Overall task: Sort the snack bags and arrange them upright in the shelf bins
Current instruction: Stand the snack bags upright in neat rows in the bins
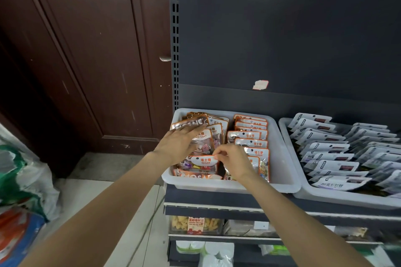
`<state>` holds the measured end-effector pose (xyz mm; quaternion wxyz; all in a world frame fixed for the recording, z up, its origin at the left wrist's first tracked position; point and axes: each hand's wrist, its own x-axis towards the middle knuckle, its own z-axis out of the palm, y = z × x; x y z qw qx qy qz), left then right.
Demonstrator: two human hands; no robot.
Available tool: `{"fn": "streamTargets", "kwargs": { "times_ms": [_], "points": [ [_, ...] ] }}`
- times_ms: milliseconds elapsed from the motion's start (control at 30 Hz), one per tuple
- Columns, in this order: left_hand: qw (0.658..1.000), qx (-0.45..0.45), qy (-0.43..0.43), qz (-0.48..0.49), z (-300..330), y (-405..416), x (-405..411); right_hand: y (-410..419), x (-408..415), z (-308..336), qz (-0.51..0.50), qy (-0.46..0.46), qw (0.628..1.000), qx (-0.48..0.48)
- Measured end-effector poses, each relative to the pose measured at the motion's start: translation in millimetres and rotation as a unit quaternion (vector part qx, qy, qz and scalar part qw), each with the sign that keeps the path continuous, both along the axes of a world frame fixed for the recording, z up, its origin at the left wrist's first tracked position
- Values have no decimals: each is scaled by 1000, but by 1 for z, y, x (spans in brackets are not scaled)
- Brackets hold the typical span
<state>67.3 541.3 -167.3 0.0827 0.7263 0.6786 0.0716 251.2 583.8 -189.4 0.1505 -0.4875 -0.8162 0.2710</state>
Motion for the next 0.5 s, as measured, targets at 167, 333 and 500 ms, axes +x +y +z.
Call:
{"fn": "streamTargets", "kwargs": {
  "times_ms": [167, 333, 500],
  "points": [
    [989, 128, -13, -72, -3, -10, 12, 5, 10, -6, -44, 46, 998, -27],
    [985, 68, 96, -124, -6, -3, 15, 21, 32, -10, -40, 45, 997, -52],
    [983, 52, 131, -121, -12, -1, 25, 41, 70, -26, -42, -103, 993, -45]
  ]
}}
